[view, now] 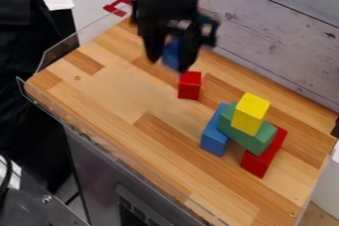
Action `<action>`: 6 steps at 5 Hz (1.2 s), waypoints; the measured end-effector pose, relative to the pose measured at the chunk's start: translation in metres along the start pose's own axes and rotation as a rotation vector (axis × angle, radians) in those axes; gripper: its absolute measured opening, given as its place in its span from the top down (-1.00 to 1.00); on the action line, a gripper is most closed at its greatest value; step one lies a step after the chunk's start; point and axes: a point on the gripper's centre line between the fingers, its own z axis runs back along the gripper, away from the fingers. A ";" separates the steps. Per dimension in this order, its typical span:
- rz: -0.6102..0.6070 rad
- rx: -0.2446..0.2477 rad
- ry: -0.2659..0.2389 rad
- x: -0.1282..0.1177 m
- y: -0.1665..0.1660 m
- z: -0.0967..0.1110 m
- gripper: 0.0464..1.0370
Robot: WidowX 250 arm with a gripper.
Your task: The blue cube is placed on top of it
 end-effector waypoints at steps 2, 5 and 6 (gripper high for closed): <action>-0.059 0.031 0.023 0.004 -0.038 0.033 -0.02; -0.119 -0.048 0.151 -0.018 -0.079 0.009 -0.02; -0.110 -0.059 0.175 -0.034 -0.081 0.005 -0.02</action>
